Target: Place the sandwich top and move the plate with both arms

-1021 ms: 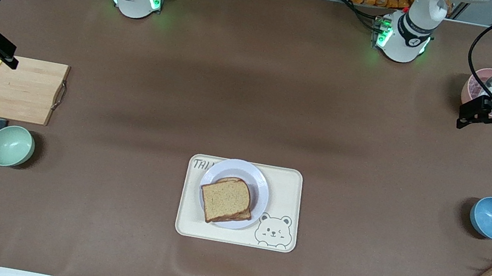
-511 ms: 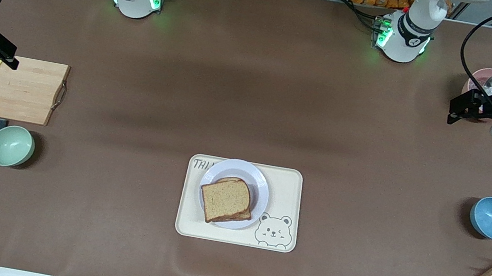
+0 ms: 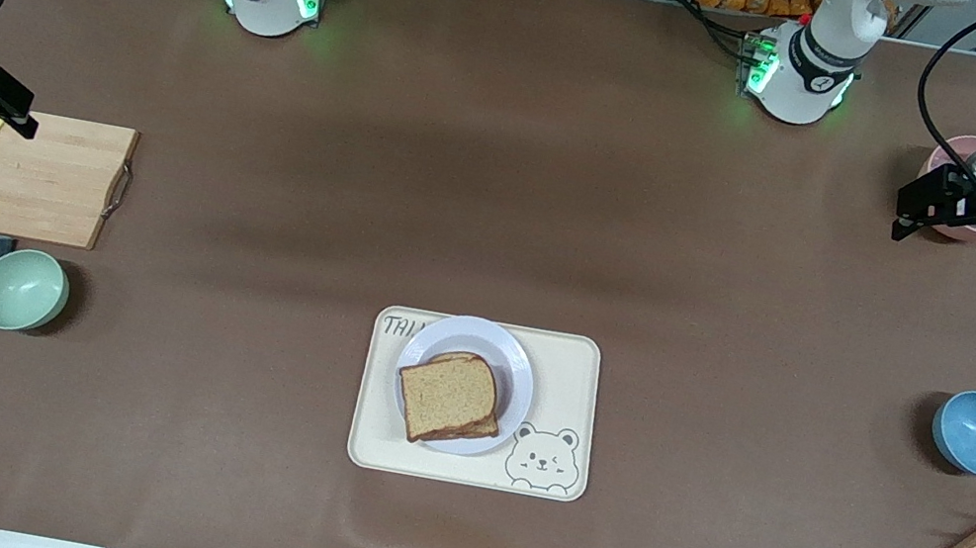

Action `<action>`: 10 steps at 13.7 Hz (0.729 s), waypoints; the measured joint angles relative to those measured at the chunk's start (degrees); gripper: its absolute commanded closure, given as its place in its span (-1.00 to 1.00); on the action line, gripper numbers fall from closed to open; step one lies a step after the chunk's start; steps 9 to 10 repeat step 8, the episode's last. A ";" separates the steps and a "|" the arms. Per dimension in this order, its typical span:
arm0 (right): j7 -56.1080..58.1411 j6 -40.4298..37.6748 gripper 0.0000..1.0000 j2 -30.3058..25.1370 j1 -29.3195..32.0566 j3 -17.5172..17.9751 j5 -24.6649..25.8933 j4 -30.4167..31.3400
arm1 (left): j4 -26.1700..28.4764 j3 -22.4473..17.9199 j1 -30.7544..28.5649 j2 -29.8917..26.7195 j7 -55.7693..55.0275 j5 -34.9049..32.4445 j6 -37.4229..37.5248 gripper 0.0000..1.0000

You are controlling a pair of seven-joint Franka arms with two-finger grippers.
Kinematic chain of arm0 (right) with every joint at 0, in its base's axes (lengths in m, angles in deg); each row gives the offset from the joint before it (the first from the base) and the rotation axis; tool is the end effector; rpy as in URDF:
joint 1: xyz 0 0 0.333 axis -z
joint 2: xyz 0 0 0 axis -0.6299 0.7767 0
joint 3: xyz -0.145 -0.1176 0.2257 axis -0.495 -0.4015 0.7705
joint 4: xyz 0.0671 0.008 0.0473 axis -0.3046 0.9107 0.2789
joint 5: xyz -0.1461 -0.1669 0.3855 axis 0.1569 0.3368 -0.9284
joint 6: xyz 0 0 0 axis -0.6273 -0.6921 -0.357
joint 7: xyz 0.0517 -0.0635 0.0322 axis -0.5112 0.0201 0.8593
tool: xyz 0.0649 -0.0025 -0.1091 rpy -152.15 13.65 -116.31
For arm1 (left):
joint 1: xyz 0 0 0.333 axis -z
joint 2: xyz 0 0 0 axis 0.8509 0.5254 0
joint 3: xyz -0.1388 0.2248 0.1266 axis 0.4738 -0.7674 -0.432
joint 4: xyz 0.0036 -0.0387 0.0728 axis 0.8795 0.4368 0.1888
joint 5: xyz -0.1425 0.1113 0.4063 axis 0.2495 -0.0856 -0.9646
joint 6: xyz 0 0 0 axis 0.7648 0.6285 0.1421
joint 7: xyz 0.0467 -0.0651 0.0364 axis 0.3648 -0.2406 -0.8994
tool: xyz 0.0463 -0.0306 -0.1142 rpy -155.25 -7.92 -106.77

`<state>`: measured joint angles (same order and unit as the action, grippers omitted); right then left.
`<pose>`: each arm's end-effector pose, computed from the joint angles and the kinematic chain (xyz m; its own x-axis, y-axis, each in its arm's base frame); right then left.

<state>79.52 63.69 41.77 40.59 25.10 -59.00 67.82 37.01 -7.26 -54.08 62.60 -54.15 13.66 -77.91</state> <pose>0.6233 -0.0225 0.5662 0.9974 0.0670 0.0249 0.0676 -0.9974 -0.0249 0.5909 -0.0961 0.5991 0.9911 -0.1314 0.0228 -0.1316 -0.9913 0.0077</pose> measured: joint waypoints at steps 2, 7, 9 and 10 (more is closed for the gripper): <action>0.00 0.00 -1.00 0.00 0.00 0.00 0.00 0.00 | -0.04 0.01 0.01 0.00 0.00 0.00 0.86 -1.00; 0.00 0.00 -1.00 0.00 0.00 0.00 0.00 0.00 | -0.28 0.23 0.05 -0.07 0.01 0.00 1.50 -1.00; 0.00 0.00 -1.00 0.00 0.00 0.00 0.00 0.00 | -0.32 0.23 0.05 -0.08 0.01 0.00 1.56 -1.00; 0.00 0.00 -1.00 0.00 0.00 0.00 0.00 0.00 | -0.32 0.23 0.05 -0.08 0.01 0.00 1.56 -1.00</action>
